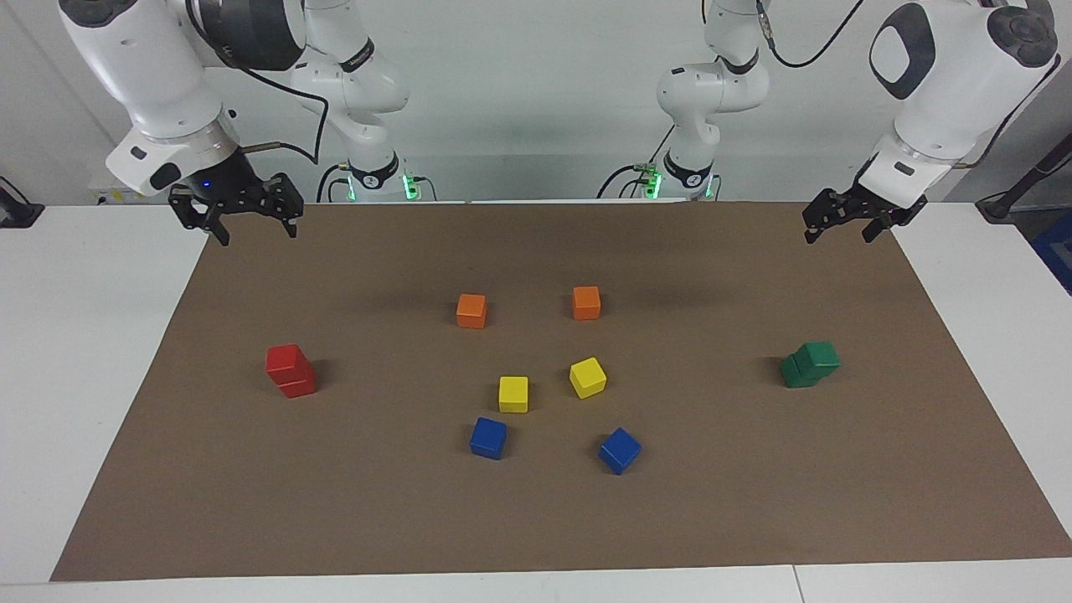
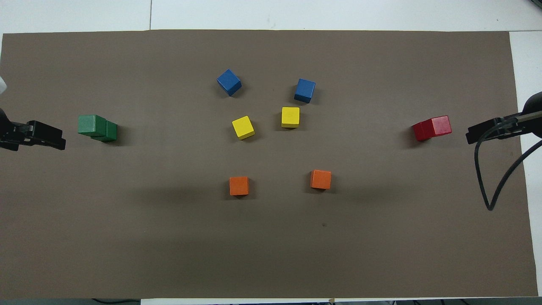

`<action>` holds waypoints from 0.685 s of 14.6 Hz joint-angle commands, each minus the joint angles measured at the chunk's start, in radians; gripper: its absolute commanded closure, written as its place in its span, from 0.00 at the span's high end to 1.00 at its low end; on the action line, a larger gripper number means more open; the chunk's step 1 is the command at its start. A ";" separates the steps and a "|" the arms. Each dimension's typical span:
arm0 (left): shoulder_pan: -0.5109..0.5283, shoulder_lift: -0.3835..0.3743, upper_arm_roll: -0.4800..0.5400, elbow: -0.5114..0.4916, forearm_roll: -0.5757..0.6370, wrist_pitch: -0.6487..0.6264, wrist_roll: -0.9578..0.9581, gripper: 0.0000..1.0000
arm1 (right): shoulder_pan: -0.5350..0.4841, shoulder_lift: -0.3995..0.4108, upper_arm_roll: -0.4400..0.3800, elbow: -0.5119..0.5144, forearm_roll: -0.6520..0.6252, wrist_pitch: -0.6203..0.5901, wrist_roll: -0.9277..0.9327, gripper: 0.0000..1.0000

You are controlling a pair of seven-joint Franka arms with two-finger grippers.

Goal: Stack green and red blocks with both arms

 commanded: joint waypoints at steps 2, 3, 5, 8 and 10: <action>0.006 -0.010 0.000 0.002 -0.010 0.002 -0.003 1.00 | -0.021 -0.020 0.007 -0.023 0.015 -0.045 0.022 1.00; 0.005 -0.010 0.000 0.000 -0.010 0.002 -0.003 1.00 | -0.024 -0.024 0.006 -0.024 0.014 -0.057 0.022 1.00; 0.006 -0.010 0.000 0.000 -0.010 0.002 -0.003 1.00 | -0.026 -0.028 0.006 -0.032 0.014 -0.065 0.026 1.00; 0.005 -0.010 0.000 0.000 -0.010 0.002 -0.003 1.00 | -0.026 -0.028 0.003 -0.031 0.014 -0.063 0.029 1.00; 0.006 -0.010 0.000 0.000 -0.010 0.002 -0.003 1.00 | -0.022 -0.028 0.003 -0.031 0.014 -0.056 0.043 1.00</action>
